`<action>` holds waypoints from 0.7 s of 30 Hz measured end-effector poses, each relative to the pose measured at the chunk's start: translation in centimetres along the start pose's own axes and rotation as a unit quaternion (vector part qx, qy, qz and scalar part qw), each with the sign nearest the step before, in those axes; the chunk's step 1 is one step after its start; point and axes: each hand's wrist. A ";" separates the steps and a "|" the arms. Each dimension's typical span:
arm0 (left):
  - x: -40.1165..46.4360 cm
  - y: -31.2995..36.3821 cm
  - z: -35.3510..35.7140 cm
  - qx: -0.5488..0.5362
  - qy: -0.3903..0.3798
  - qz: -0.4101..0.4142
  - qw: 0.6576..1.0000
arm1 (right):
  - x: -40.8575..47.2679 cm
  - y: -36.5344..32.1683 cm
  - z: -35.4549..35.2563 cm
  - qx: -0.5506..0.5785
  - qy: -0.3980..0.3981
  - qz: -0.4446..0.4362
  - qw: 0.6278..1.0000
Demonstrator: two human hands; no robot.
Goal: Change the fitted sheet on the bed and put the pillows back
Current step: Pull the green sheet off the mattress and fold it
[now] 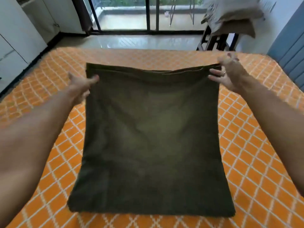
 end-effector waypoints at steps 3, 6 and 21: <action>-3.0 -9.1 3.5 0.104 -0.058 -0.073 0.990 | -0.3 8.6 0.1 -0.103 -0.056 0.022 0.993; -4.9 -18.3 3.0 0.173 -0.084 -0.145 0.971 | -1.9 18.8 -3.3 -0.249 -0.047 0.064 0.965; -0.5 -25.4 3.8 0.194 0.000 -0.220 0.956 | 0.6 27.5 -6.3 -0.223 0.145 0.266 0.926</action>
Point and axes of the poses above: each hand's wrist, its own x-axis towards the middle knuckle, its own z-axis out of the palm, y = z × x, and after that the axes turned 6 degrees about z, right-handed
